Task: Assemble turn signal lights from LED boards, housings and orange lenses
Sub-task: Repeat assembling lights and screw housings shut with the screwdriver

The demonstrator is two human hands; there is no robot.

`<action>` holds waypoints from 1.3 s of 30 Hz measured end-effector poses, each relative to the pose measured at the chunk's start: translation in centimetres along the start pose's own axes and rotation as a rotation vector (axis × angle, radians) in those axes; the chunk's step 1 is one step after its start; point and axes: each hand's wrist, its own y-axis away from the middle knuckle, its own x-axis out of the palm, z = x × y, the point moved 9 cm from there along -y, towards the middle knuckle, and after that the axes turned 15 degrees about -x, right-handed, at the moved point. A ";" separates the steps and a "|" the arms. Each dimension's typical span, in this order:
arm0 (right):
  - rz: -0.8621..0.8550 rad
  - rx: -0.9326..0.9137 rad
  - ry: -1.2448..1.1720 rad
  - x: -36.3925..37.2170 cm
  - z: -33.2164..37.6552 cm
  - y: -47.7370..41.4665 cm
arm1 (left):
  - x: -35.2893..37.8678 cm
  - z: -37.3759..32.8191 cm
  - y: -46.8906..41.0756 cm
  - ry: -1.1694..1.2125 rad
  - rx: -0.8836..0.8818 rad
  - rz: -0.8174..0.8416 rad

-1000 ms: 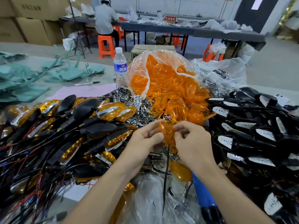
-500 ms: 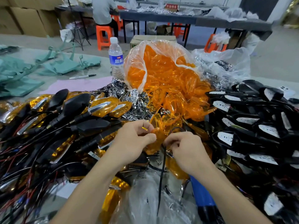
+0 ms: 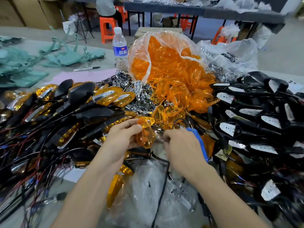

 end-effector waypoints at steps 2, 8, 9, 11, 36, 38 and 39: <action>-0.118 0.132 -0.222 -1.7 -1.4 1.7 | 0.4 0.4 0.5 0.035 0.003 0.060; -0.368 0.168 -0.800 -4.1 0.4 5.5 | 3.3 1.0 3.2 0.093 0.057 0.155; -0.396 0.167 -0.820 -4.1 0.6 6.0 | 3.7 1.2 3.7 0.087 0.069 0.155; -0.440 0.202 -0.858 -3.5 0.7 7.0 | 4.2 1.6 4.5 0.077 0.094 0.145; -0.423 0.138 -0.532 -6.7 0.6 9.8 | 7.9 3.9 7.2 0.000 0.035 0.194; -0.506 0.201 -0.545 -6.2 0.5 10.6 | 8.1 4.0 7.3 0.007 0.056 0.126; -0.536 0.215 -0.545 -6.1 0.6 10.9 | 8.2 4.0 7.4 -0.001 0.076 0.097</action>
